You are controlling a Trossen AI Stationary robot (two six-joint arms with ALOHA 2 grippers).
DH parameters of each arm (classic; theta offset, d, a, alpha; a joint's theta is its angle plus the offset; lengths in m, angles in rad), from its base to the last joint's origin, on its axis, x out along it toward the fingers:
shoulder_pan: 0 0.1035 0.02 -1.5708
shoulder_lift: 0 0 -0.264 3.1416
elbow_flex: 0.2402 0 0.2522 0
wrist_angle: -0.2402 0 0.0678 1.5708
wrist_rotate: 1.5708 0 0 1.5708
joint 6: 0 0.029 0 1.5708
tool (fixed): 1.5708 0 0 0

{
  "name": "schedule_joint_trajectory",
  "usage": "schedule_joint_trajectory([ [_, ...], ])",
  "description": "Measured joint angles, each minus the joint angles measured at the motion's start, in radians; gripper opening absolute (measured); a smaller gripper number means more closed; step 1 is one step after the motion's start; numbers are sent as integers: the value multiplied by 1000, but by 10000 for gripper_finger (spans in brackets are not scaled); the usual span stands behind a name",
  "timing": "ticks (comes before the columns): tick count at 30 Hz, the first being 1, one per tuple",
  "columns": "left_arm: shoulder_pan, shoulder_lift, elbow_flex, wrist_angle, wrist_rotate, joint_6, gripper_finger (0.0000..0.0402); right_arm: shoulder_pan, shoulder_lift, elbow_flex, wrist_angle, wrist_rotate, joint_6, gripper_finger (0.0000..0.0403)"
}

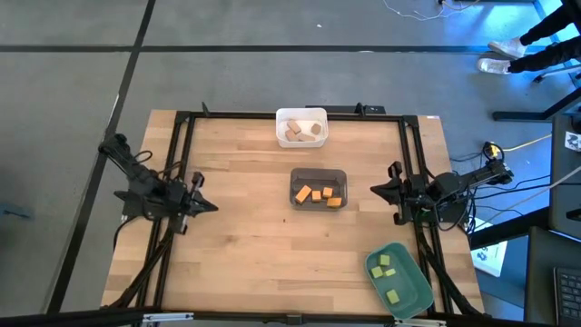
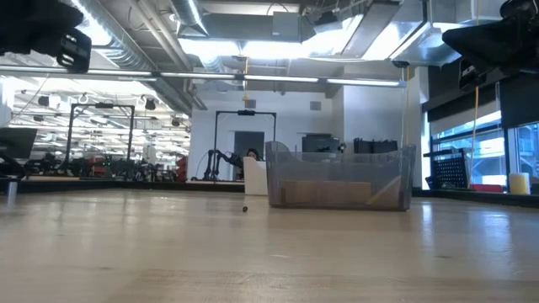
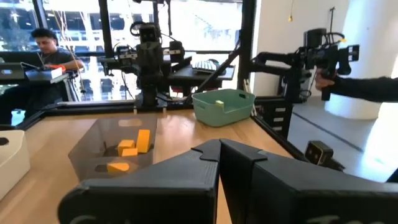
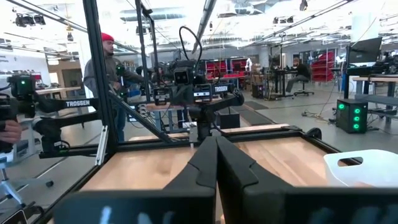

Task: Sort & place blocks by color
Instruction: Return to Home Position

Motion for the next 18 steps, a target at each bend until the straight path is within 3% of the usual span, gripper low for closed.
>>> schedule_joint_trajectory([
  [7, 0, 0, -70, 52, 1, -3, 0, 0, 0, 0, -17, -45, -1, 0],
  [18, 0, 0, -69, 23, -10, 24, 0, 0, 0, 0, -52, -44, -49, 8],
])
